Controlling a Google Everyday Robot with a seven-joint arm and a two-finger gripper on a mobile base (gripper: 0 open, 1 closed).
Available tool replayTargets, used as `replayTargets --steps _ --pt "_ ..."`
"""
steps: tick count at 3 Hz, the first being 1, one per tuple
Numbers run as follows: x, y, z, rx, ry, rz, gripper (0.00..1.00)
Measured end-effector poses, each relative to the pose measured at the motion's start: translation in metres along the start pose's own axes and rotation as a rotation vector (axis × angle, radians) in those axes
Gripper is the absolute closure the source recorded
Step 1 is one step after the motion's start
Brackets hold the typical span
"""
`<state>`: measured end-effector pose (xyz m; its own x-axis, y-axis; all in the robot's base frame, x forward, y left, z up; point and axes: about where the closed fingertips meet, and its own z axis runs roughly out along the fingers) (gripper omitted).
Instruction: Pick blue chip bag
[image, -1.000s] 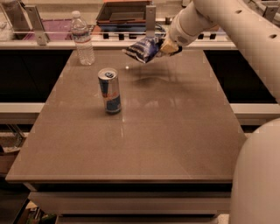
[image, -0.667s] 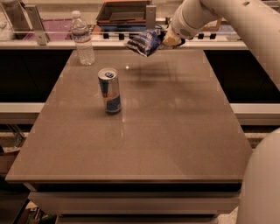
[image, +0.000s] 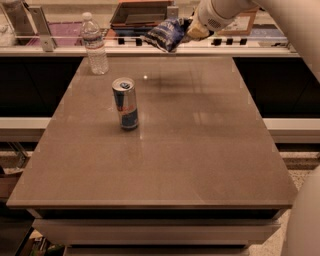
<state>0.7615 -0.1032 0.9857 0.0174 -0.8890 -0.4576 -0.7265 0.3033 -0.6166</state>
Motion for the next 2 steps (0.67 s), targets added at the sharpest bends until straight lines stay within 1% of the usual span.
replayTargets --steps 1,2 --pt "-0.01 -0.0122 -0.0095 0.039 -0.022 -0.015 1.0" --pt "-0.01 -0.0122 -0.0094 0.039 -0.022 -0.015 1.0"
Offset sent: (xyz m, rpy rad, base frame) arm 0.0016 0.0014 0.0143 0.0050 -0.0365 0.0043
